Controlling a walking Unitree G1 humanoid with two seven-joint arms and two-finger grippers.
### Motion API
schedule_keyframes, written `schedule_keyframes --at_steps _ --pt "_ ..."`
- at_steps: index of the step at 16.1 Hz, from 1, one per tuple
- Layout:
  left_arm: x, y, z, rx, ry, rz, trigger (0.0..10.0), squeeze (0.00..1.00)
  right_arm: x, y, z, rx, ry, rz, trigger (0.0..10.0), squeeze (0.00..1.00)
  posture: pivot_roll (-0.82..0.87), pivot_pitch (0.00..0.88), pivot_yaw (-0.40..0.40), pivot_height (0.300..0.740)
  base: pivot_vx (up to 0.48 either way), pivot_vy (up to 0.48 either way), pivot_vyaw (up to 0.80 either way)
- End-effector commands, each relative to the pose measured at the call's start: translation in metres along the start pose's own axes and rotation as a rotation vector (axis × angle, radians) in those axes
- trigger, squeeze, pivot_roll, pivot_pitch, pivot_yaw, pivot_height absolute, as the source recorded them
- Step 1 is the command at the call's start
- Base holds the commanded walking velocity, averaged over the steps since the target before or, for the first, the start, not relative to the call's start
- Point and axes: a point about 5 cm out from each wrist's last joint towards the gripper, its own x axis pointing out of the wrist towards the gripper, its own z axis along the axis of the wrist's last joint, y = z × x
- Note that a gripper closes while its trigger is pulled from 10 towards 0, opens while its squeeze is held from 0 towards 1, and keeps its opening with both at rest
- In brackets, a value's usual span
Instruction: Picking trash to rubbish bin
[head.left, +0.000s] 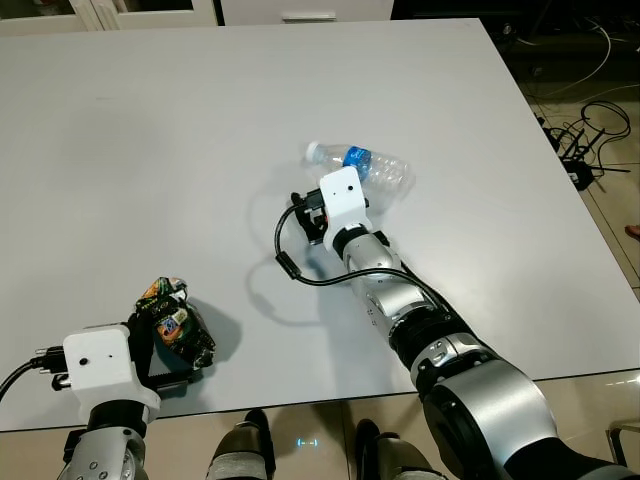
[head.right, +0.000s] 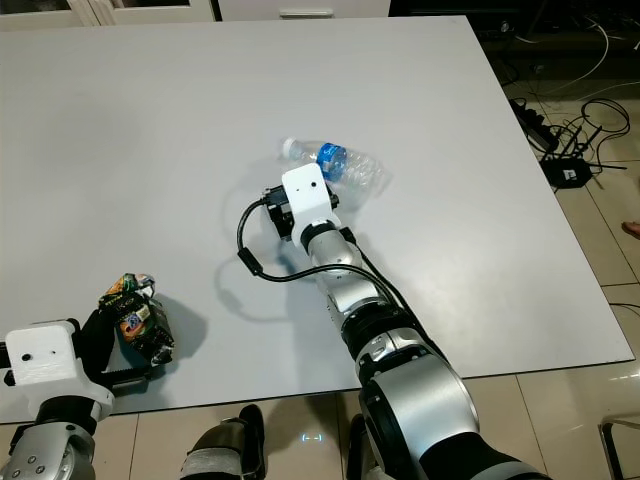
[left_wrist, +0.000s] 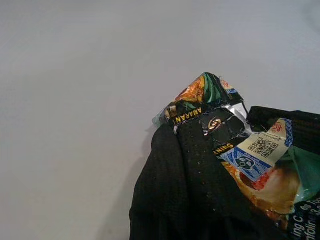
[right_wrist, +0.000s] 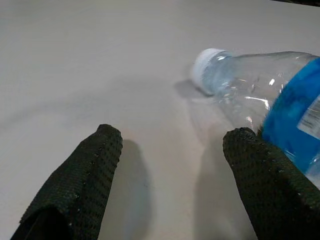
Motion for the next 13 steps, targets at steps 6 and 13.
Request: schedule_keyframes --at_steps 6,13 --pt "0.005 -0.005 -0.001 -0.011 0.003 -0.007 2.6 0.00 0.001 0.039 0.020 0.047 -0.104 0.239 10.0 0.00 0.16 0.260 -0.012 0.740 0.000 0.000 0.00" --pt "0.013 -0.013 -0.002 -0.034 -0.015 -0.019 2.6 0.00 0.003 0.025 0.063 0.051 -0.326 0.283 10.0 0.00 0.14 0.227 -0.026 0.740 0.000 0.000 0.00"
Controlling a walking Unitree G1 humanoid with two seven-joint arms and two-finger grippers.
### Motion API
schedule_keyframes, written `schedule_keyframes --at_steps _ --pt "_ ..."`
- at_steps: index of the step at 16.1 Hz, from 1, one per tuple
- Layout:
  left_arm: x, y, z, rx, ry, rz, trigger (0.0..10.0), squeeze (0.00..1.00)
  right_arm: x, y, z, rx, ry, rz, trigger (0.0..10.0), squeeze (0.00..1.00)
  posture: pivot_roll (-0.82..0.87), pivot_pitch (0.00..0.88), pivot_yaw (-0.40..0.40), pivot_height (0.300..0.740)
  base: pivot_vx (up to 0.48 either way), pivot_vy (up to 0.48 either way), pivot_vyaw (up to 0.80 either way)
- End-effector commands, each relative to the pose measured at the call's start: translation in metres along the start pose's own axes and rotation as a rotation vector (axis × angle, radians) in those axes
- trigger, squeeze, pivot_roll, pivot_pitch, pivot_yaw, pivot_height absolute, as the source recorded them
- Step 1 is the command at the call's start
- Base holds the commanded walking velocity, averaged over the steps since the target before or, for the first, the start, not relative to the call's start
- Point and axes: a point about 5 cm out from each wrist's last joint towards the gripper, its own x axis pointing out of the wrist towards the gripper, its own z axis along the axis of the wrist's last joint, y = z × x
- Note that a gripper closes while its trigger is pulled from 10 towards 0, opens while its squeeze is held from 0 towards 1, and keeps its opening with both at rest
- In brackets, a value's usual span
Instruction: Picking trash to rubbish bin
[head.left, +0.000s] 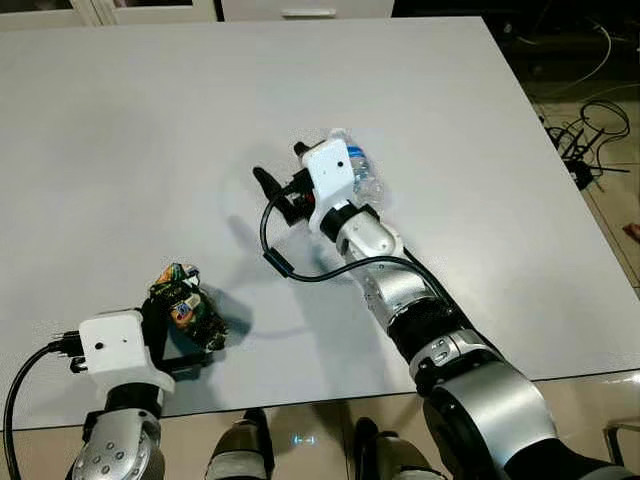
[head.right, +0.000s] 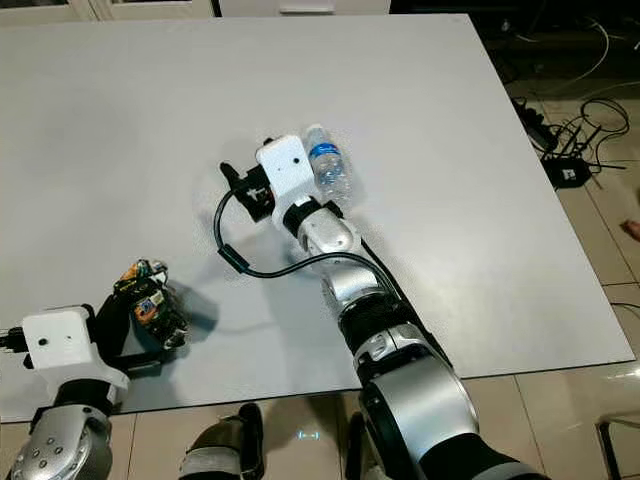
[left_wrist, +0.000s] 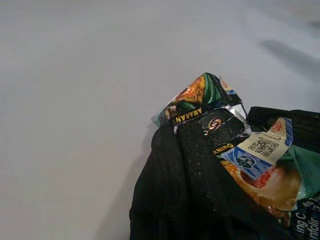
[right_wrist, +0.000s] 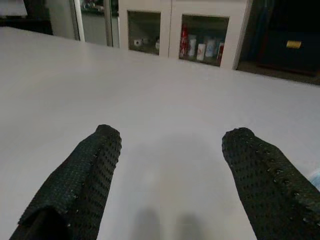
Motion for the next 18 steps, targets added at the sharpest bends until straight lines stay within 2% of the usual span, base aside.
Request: schedule_keyframes --at_steps 1,2,4,8,12,16,18 --pt "0.000 0.001 -0.008 0.004 0.032 0.011 2.6 0.00 0.009 0.007 0.017 0.003 -0.085 0.011 10.0 0.00 0.14 0.222 -0.028 0.740 0.000 0.000 0.00" --pt "0.001 0.000 -0.008 0.004 0.029 0.012 2.6 0.00 0.008 -0.001 0.022 -0.044 -0.106 -0.010 10.0 0.00 0.14 0.218 -0.029 0.740 0.000 0.000 0.00" --pt "0.001 0.000 -0.008 0.004 0.026 0.012 2.7 0.00 0.005 -0.017 0.020 -0.149 -0.071 -0.014 10.0 0.00 0.14 0.218 -0.029 0.740 0.000 0.000 0.00" --pt "0.001 -0.001 -0.013 -0.001 0.041 0.009 3.1 0.00 -0.008 -0.063 0.008 -0.315 0.146 -0.064 10.0 0.00 0.13 0.217 -0.034 0.740 0.000 0.000 0.00" --pt "0.002 -0.003 -0.014 -0.005 0.043 -0.002 3.5 0.00 -0.019 -0.091 0.009 -0.343 0.215 -0.098 10.0 0.00 0.12 0.218 -0.033 0.740 0.000 0.000 0.00" --pt "0.002 -0.002 -0.014 -0.005 0.048 -0.005 3.7 0.00 -0.024 -0.102 0.011 -0.368 0.251 -0.064 10.0 0.00 0.12 0.219 -0.028 0.740 0.000 0.000 0.00" --pt "0.002 -0.002 -0.015 -0.006 0.051 -0.007 3.9 0.00 -0.027 -0.103 0.010 -0.371 0.275 0.000 10.0 0.00 0.12 0.219 -0.028 0.740 0.000 0.000 0.00"
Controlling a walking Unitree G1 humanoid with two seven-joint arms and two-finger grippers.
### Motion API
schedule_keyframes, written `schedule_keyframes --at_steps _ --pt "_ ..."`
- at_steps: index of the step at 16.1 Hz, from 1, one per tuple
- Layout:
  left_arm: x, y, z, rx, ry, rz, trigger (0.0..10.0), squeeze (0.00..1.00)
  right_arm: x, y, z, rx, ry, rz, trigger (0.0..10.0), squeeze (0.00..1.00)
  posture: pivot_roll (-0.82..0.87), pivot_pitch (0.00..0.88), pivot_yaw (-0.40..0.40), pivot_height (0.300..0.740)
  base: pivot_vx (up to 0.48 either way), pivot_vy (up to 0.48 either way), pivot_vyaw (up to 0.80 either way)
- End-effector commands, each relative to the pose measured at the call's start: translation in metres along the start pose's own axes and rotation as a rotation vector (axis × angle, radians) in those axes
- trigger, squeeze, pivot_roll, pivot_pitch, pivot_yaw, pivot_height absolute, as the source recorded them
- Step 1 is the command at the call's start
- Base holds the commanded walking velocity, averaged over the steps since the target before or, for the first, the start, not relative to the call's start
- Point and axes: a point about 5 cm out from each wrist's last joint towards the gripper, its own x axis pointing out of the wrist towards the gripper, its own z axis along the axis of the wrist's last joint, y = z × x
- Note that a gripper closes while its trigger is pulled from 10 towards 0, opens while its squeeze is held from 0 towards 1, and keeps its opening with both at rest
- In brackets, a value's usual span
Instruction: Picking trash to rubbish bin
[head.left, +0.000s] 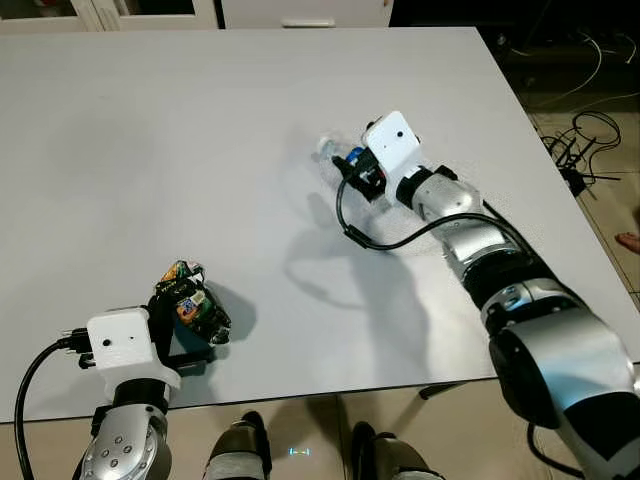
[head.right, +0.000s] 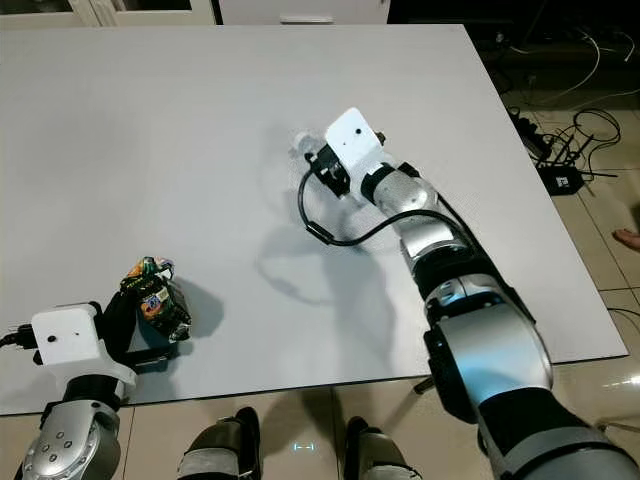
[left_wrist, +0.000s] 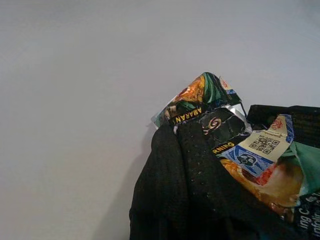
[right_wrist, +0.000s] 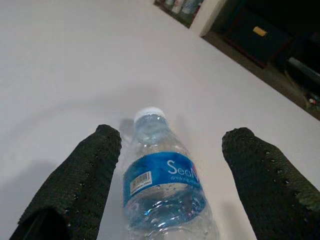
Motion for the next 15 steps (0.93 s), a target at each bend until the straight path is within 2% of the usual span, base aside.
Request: schedule_keyframes --at_steps 1,4,6,7,12,15 --pt "-0.003 0.002 -0.012 0.003 0.060 -0.001 4.0 0.00 -0.002 -0.002 0.000 -0.032 0.014 0.065 10.0 0.00 0.12 0.220 -0.030 0.740 0.000 0.000 0.00" --pt "-0.004 0.002 -0.012 0.000 0.063 -0.001 4.1 0.00 -0.007 -0.002 -0.005 0.010 0.011 0.165 10.0 0.00 0.12 0.220 -0.030 0.740 0.000 0.000 0.00" --pt "-0.005 0.002 -0.013 0.001 0.068 -0.001 4.1 0.00 -0.011 0.001 -0.008 -0.012 0.012 0.250 10.0 0.00 0.12 0.227 -0.032 0.740 0.000 0.000 0.00" --pt "-0.006 0.003 -0.013 0.001 0.071 -0.001 4.2 0.00 -0.011 0.002 -0.009 0.006 0.018 0.271 10.0 0.00 0.12 0.227 -0.032 0.740 0.000 0.000 0.00" --pt "-0.007 0.003 -0.013 0.001 0.075 -0.002 4.4 0.00 -0.013 -0.004 -0.011 -0.055 0.081 0.278 10.0 0.00 0.12 0.232 -0.031 0.740 0.000 0.000 0.00" --pt "-0.008 0.004 -0.012 0.003 0.073 0.002 4.4 0.00 -0.011 -0.009 -0.003 -0.034 0.031 0.250 10.0 0.00 0.13 0.236 -0.034 0.740 0.000 0.000 0.00"
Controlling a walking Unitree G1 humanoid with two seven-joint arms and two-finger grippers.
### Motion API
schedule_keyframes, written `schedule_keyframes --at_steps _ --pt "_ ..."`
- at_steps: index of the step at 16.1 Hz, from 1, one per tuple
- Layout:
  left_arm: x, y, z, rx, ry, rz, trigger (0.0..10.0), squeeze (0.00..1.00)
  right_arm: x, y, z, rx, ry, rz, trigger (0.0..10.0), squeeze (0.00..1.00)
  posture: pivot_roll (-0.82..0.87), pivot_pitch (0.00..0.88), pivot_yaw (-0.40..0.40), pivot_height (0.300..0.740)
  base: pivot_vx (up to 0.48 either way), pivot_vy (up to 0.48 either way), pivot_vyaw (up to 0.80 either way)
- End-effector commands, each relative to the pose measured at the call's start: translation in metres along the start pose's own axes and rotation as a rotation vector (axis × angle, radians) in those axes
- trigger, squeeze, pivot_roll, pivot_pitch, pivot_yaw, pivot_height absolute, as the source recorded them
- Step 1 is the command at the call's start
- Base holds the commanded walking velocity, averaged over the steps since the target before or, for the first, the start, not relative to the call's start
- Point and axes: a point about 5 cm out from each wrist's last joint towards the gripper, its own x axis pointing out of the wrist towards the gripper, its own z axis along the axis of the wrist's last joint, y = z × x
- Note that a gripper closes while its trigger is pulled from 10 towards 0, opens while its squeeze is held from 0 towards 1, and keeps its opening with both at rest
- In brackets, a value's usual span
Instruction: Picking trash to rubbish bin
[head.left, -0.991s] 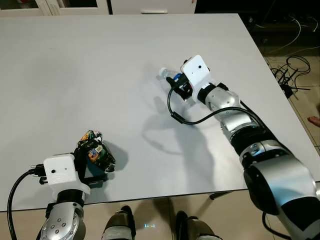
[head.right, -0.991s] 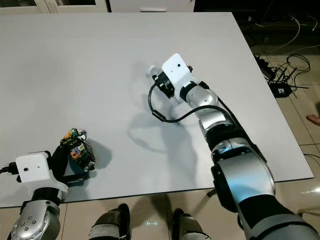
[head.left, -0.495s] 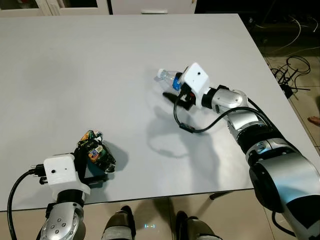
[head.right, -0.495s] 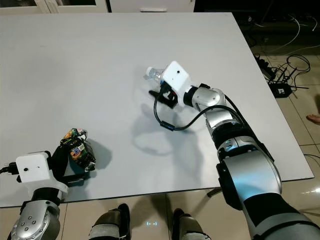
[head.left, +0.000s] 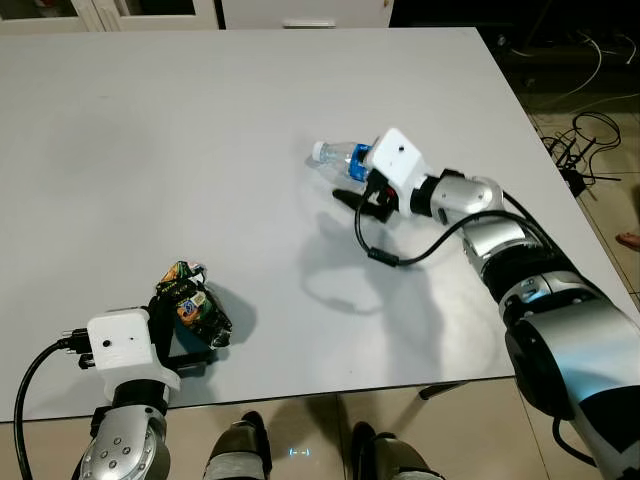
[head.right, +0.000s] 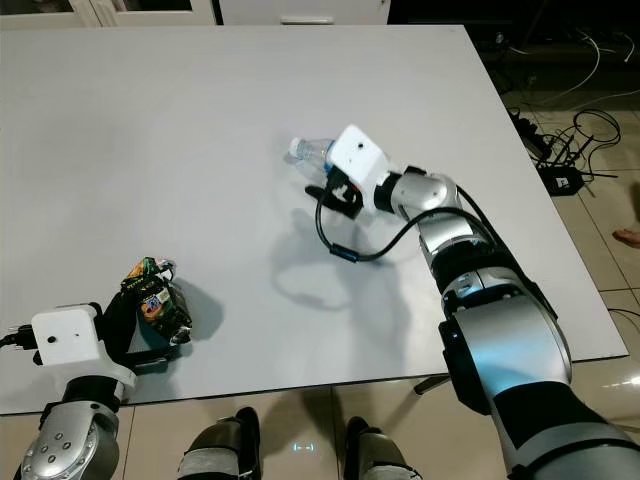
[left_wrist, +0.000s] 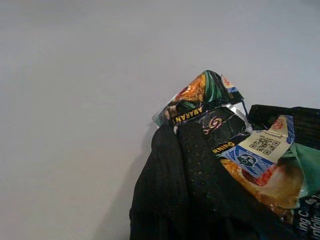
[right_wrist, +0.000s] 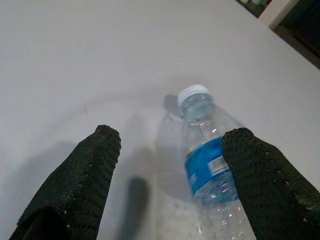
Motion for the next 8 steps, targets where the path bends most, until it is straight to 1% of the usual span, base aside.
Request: schedule_keyframes --at_steps 1,3,5,8 --pt "-0.005 0.003 -0.010 0.000 0.061 0.009 4.4 0.00 -0.001 -0.006 0.006 0.005 -0.026 -0.018 10.0 0.00 0.13 0.236 -0.034 0.740 0.000 0.000 0.00" --pt "-0.005 0.004 -0.010 0.002 0.060 0.008 4.5 0.00 -0.002 -0.012 0.010 0.003 -0.044 -0.059 10.0 0.00 0.13 0.234 -0.031 0.740 0.000 0.000 0.00" --pt "-0.004 0.003 -0.010 0.002 0.058 0.007 4.5 0.00 -0.003 -0.014 0.013 -0.007 -0.047 -0.047 10.0 0.00 0.13 0.232 -0.033 0.740 0.000 0.000 0.00" --pt "-0.004 0.002 -0.010 -0.001 0.061 0.007 4.5 0.00 -0.004 -0.016 0.018 -0.071 -0.025 0.018 10.0 0.00 0.13 0.231 -0.036 0.740 0.000 0.000 0.00"
